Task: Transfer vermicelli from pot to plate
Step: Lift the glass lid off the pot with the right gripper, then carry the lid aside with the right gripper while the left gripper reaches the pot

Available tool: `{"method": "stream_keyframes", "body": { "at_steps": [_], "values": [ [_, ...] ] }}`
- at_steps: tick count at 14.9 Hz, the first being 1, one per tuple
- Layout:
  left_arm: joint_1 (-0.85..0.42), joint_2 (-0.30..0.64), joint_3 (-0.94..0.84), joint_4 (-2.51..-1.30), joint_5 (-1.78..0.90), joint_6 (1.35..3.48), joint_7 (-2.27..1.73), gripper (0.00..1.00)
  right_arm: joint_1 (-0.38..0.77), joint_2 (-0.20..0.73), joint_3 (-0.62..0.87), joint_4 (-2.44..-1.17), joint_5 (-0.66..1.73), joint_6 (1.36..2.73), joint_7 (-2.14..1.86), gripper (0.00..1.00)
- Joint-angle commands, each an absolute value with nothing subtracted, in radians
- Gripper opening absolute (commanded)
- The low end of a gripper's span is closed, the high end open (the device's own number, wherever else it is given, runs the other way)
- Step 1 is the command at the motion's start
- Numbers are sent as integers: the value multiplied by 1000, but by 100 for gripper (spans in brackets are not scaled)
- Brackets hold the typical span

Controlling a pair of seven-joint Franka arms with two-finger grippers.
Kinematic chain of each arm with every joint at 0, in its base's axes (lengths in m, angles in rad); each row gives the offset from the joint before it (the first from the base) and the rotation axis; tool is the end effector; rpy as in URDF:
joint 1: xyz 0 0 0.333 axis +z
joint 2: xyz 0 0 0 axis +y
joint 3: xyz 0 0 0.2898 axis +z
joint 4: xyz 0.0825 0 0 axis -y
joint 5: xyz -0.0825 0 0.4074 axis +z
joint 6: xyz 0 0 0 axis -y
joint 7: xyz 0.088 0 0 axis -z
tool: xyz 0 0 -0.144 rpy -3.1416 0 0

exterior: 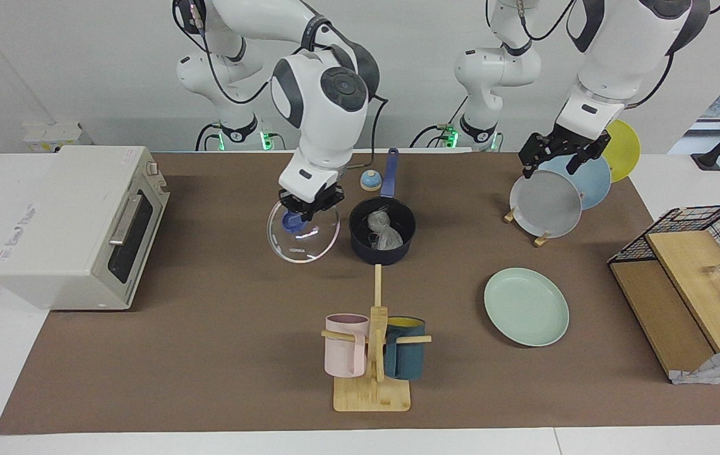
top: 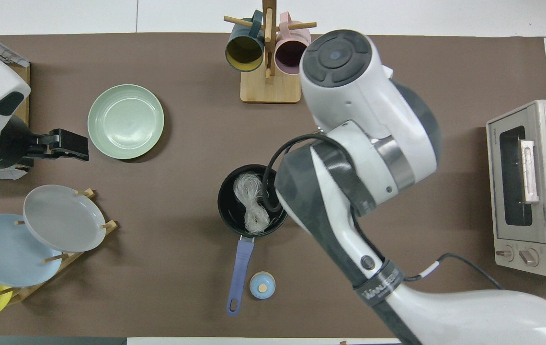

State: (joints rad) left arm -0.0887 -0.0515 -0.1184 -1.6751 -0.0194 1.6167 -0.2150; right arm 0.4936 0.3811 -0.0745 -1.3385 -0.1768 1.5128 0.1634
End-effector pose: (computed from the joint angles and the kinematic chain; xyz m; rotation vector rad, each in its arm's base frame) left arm 0.5528 -0.1201 0.5427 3.1300 0.0141 -0.0155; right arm 0.6077 0.2490 0.4371 2.8542 0.3821 -0.1993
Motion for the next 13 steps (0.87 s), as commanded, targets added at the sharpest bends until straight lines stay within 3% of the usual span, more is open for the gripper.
{"method": "stream_keyframes", "body": {
  "at_steps": [1, 4, 8, 13],
  "values": [
    [-168, -42, -121, -1712, -32, 1667, -264, 100, 405, 344, -64, -1403, -199, 1515, 54, 0],
    [-288, 15, -121, -1776, -92, 1808, -406, 100, 351, 292, -64, -1549, -265, 1621, 17, 0],
    [-446, 184, -121, -1801, -104, 2015, -534, 100, 347, 209, -64, -1796, -377, 1871, 9, 0],
    [-500, 207, -121, -1907, -103, 2132, -523, 100, 321, 167, -66, -1968, -428, 2097, 17, 0]
  ]
}}
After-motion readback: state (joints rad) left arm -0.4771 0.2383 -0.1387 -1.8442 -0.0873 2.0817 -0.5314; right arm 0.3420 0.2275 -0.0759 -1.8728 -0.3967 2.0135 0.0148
